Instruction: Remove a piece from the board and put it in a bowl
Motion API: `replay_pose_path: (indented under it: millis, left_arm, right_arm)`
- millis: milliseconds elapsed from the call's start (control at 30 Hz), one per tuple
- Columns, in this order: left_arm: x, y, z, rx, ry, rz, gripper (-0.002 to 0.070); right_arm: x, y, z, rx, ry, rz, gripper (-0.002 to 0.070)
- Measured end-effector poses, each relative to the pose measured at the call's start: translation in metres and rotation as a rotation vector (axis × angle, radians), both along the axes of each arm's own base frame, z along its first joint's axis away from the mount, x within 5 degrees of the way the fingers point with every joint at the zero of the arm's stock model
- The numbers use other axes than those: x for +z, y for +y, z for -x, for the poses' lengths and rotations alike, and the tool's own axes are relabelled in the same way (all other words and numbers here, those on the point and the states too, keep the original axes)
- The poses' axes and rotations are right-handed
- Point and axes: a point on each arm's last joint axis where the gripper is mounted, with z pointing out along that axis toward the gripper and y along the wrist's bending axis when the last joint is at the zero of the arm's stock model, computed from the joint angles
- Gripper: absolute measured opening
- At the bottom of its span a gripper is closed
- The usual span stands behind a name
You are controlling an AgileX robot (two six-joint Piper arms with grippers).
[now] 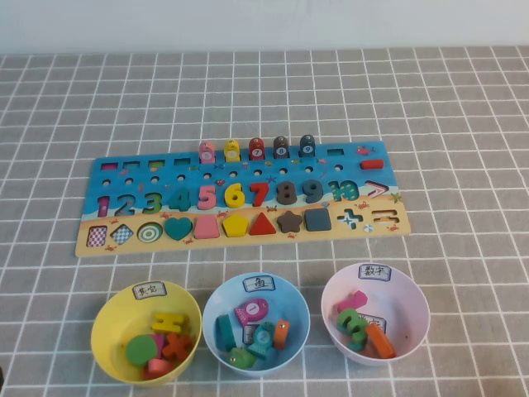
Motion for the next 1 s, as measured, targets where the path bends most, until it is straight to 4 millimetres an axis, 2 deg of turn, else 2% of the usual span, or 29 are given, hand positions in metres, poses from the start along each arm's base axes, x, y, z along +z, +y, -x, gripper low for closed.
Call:
replay_pose_path:
  millis: [767, 1000]
  left_arm:
    - [0.0000, 0.0000, 0.0000, 0.000, 0.000, 0.000, 0.0000]
    - [0.0001, 0.0023, -0.0003, 0.005, -0.008, -0.071, 0.0000]
  right_arm:
    - [0.0000, 0.0000, 0.0000, 0.000, 0.000, 0.000, -0.0018]
    - [0.0000, 0.0000, 0.0000, 0.000, 0.000, 0.000, -0.0018]
